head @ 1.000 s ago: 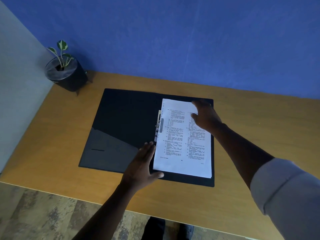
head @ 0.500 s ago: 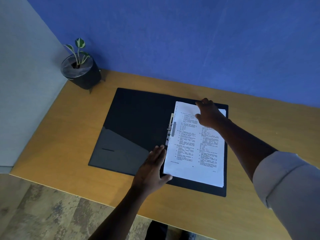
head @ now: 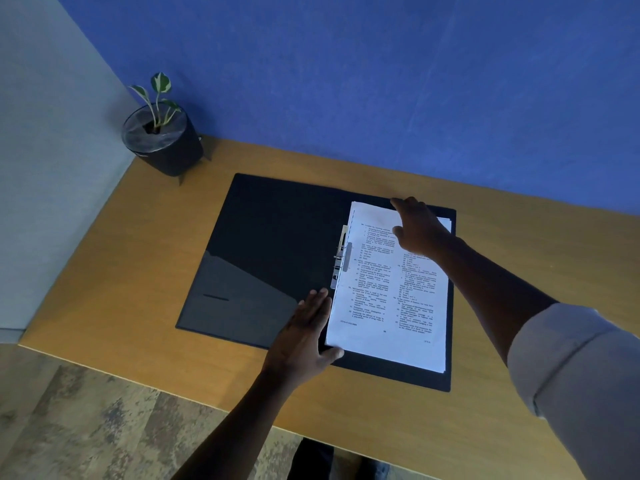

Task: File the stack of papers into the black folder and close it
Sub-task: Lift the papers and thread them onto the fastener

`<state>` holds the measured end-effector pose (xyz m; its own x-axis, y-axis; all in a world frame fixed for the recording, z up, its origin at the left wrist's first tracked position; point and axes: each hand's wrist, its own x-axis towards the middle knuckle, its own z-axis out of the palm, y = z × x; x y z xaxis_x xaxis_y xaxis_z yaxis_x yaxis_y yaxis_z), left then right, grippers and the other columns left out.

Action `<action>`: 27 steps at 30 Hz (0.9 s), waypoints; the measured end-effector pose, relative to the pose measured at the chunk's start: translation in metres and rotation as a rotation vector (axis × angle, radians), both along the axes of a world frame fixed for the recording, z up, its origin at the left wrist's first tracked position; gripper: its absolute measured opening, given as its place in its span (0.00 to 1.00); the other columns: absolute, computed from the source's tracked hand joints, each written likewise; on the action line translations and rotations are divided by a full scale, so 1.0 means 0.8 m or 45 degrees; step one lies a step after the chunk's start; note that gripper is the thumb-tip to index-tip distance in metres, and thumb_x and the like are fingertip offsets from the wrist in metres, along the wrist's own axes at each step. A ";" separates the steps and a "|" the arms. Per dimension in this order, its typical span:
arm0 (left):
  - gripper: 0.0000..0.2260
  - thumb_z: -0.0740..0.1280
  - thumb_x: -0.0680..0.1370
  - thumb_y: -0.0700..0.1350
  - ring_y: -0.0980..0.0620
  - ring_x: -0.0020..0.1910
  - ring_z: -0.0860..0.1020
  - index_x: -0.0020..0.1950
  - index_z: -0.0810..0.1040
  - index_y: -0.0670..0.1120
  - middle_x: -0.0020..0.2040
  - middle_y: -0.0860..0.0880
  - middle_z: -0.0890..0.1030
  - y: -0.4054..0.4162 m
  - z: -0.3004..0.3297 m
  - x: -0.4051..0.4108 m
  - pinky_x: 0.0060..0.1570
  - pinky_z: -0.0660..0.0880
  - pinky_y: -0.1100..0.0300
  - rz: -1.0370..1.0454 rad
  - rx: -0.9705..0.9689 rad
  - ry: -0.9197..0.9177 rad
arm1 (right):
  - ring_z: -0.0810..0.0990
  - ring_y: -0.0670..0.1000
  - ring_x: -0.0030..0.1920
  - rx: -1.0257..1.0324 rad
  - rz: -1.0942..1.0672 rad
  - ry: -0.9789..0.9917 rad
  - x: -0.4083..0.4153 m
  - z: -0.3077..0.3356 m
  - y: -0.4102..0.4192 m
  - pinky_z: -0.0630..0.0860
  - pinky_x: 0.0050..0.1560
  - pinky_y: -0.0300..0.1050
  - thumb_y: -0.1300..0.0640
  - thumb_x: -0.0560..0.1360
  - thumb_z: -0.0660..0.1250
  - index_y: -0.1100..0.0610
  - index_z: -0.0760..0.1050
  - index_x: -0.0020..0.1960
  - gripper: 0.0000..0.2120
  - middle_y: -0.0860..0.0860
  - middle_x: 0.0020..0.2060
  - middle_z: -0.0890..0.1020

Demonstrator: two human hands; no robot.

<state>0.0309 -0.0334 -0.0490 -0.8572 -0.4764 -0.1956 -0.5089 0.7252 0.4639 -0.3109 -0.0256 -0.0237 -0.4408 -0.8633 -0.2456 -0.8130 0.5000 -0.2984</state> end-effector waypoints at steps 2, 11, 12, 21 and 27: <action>0.44 0.65 0.76 0.64 0.58 0.79 0.38 0.82 0.43 0.49 0.81 0.56 0.40 0.000 0.000 0.000 0.76 0.43 0.63 0.002 0.004 -0.005 | 0.69 0.63 0.71 -0.006 -0.011 -0.051 0.000 0.006 0.008 0.70 0.70 0.58 0.57 0.78 0.70 0.59 0.57 0.79 0.35 0.62 0.71 0.71; 0.44 0.68 0.76 0.61 0.61 0.78 0.38 0.82 0.44 0.51 0.79 0.59 0.40 0.002 0.005 -0.001 0.74 0.46 0.63 0.040 0.041 -0.016 | 0.70 0.61 0.72 -0.303 -0.296 -0.089 0.063 0.025 0.128 0.71 0.70 0.57 0.60 0.77 0.70 0.61 0.63 0.77 0.31 0.60 0.73 0.71; 0.44 0.68 0.76 0.61 0.61 0.77 0.37 0.82 0.44 0.51 0.79 0.60 0.40 0.002 0.006 -0.002 0.74 0.46 0.63 0.046 0.049 -0.024 | 0.71 0.61 0.71 -0.311 -0.362 -0.108 0.074 0.026 0.147 0.73 0.69 0.58 0.60 0.77 0.70 0.61 0.64 0.77 0.31 0.60 0.71 0.72; 0.41 0.72 0.74 0.56 0.56 0.80 0.48 0.81 0.56 0.51 0.81 0.55 0.51 0.012 0.010 0.003 0.75 0.56 0.57 0.172 0.084 -0.007 | 0.79 0.55 0.56 -0.301 -0.534 -0.182 0.170 0.004 0.304 0.81 0.50 0.50 0.66 0.76 0.67 0.59 0.77 0.63 0.16 0.56 0.57 0.80; 0.35 0.74 0.73 0.54 0.56 0.80 0.52 0.78 0.64 0.53 0.81 0.56 0.55 0.017 0.009 0.009 0.72 0.62 0.56 0.231 0.109 0.019 | 0.77 0.60 0.56 -0.255 -0.548 -0.174 0.191 -0.008 0.319 0.80 0.53 0.58 0.66 0.76 0.69 0.62 0.78 0.63 0.16 0.59 0.57 0.80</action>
